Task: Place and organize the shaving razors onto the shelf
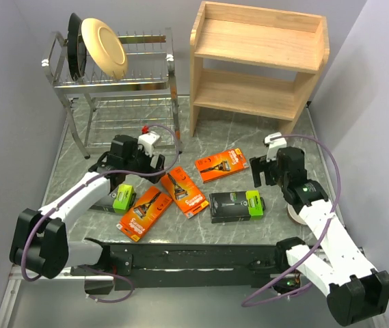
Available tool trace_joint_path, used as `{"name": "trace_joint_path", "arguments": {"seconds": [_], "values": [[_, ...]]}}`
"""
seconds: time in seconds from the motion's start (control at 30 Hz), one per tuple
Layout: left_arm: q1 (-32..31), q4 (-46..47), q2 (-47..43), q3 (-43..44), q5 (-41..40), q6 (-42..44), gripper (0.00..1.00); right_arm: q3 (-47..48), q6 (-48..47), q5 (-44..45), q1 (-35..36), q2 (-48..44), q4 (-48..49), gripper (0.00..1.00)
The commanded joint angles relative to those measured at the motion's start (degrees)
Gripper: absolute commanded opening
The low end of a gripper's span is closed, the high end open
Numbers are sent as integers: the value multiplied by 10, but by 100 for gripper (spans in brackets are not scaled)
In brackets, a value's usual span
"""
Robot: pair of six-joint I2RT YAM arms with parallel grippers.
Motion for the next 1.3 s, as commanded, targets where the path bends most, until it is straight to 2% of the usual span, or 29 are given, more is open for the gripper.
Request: {"name": "trace_joint_path", "arguments": {"seconds": [0.0, 0.1, 0.2, 0.3, 0.4, 0.43, 0.57, 0.63, 0.67, 0.77, 0.83, 0.87, 1.0, 1.1, 1.27], "values": [[-15, -23, -5, 24, 7, 24, 99, -12, -50, -59, 2, -9, -10, 100], [-26, -57, -4, 33, 24, 57, 99, 8, -124, -160, 2, 19, -50, 100], [-46, -71, 1, 50, 46, 67, 99, 43, -124, -185, 1, 63, -66, 100], [-63, -38, -7, 62, 55, 24, 99, 103, -106, -192, -4, 103, -111, 100], [-96, 8, -14, 54, 66, -5, 99, 132, -180, -243, -4, 107, -174, 100], [-106, 17, -17, 53, 71, -8, 99, 137, -232, -267, -4, 109, -192, 100], [-167, 7, 16, 66, 101, -14, 100, 124, -353, -272, -4, 109, -260, 100], [-176, 53, 23, 42, 106, -47, 100, 114, -385, -264, -3, 112, -261, 100], [-177, 69, 22, 33, 108, -93, 99, 114, -397, -265, -3, 122, -278, 100], [-197, 91, 37, 14, 104, -114, 100, 109, -470, -285, -4, 152, -312, 100], [-208, 97, 58, 4, 103, -122, 99, 101, -541, -285, 1, 164, -326, 100], [-209, 133, 64, 1, 106, -149, 100, 100, -563, -281, 3, 167, -327, 100], [-227, 145, 93, 1, 106, -184, 99, 57, -692, -289, 13, 128, -293, 100], [-229, 133, 103, 4, 100, -186, 100, 32, -729, -294, 33, 110, -255, 100], [-229, 115, 103, 8, 94, -182, 99, 50, -741, -311, 68, 176, -269, 100]]}}
